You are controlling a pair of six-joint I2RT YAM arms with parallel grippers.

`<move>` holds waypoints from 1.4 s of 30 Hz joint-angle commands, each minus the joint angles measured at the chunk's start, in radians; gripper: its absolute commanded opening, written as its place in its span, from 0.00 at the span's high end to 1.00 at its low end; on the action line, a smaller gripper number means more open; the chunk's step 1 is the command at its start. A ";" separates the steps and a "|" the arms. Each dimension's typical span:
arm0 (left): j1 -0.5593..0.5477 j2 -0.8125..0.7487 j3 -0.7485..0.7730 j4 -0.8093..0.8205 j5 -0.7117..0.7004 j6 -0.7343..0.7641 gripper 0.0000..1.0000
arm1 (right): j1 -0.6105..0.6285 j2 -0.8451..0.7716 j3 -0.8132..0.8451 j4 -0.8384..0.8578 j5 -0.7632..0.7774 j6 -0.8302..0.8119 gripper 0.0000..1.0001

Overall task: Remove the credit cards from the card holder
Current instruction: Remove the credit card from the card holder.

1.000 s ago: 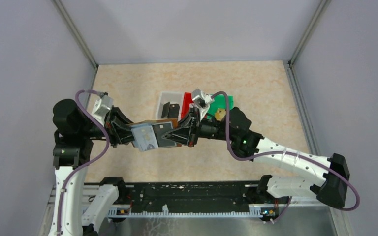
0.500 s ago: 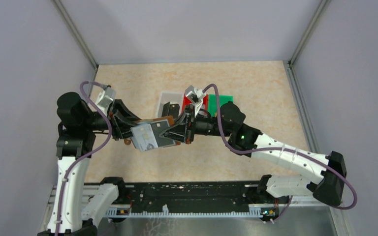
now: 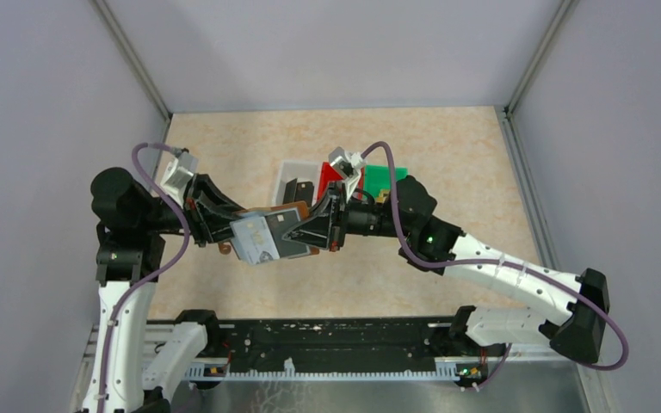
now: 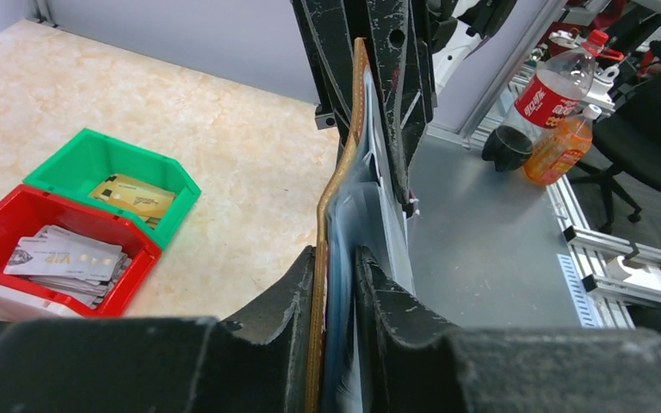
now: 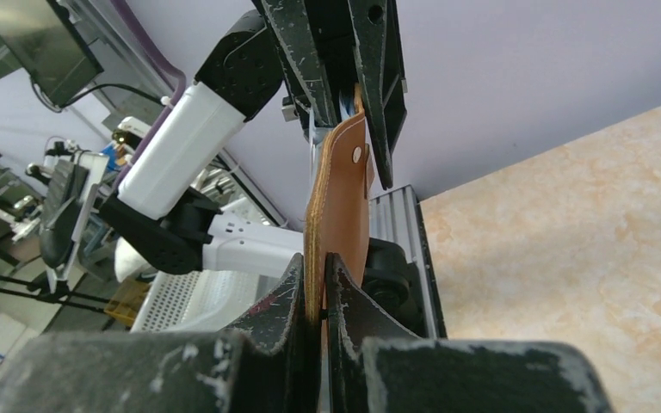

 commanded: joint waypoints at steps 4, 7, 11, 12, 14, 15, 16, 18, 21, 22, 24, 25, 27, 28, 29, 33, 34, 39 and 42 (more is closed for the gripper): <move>0.002 -0.015 -0.005 0.040 -0.034 -0.041 0.76 | -0.002 -0.043 -0.008 0.142 -0.057 0.076 1.00; 0.002 -0.017 0.001 0.041 -0.026 -0.045 0.74 | -0.004 -0.045 -0.012 0.144 -0.032 0.075 1.00; 0.002 -0.029 0.010 0.041 -0.016 -0.051 0.67 | -0.015 -0.046 -0.007 0.122 -0.005 0.065 1.00; 0.002 -0.031 0.012 0.043 -0.012 -0.053 0.66 | -0.019 -0.047 -0.006 0.117 -0.003 0.063 1.00; 0.002 -0.037 0.012 0.046 -0.001 -0.057 0.65 | -0.028 -0.049 -0.005 0.110 -0.001 0.059 1.00; 0.002 -0.041 0.012 0.048 0.006 -0.056 0.64 | -0.032 -0.050 -0.004 0.108 -0.001 0.060 1.00; 0.002 -0.042 0.013 0.048 0.013 -0.055 0.64 | -0.035 -0.052 -0.005 0.104 -0.001 0.061 1.00; 0.002 -0.045 0.010 0.049 0.029 -0.047 0.64 | -0.041 -0.054 -0.004 0.102 -0.004 0.059 1.00; 0.002 -0.046 0.011 0.050 0.056 -0.037 0.66 | -0.055 -0.053 -0.004 0.097 -0.006 0.064 1.00; 0.002 -0.046 0.011 0.050 0.061 -0.033 0.67 | -0.059 -0.052 -0.005 0.100 -0.009 0.067 1.00; 0.002 -0.045 0.011 0.050 0.062 -0.030 0.68 | -0.063 -0.045 -0.002 0.103 -0.019 0.071 1.00; 0.002 -0.045 0.011 0.052 0.062 -0.031 0.68 | -0.063 -0.041 0.002 0.099 -0.023 0.071 1.00; 0.001 -0.043 0.014 0.057 0.065 -0.041 0.68 | -0.065 -0.033 0.008 0.087 -0.027 0.067 1.00; 0.001 -0.043 0.015 0.063 0.070 -0.046 0.68 | -0.065 -0.032 0.009 0.085 -0.027 0.065 1.00; 0.002 -0.043 0.017 0.068 0.075 -0.053 0.68 | -0.068 -0.031 0.009 0.083 -0.026 0.063 1.00; 0.002 -0.045 0.020 0.098 0.083 -0.086 0.68 | -0.080 -0.036 0.011 0.070 -0.017 0.053 1.00; 0.002 -0.045 0.020 0.108 0.082 -0.098 0.68 | -0.085 -0.038 0.013 0.064 -0.013 0.051 1.00; 0.002 -0.050 0.020 0.140 0.078 -0.139 0.68 | -0.096 -0.033 0.017 0.057 0.001 0.052 1.00; 0.002 -0.056 0.016 0.160 0.077 -0.156 0.68 | -0.096 -0.026 0.019 0.061 0.002 0.059 1.00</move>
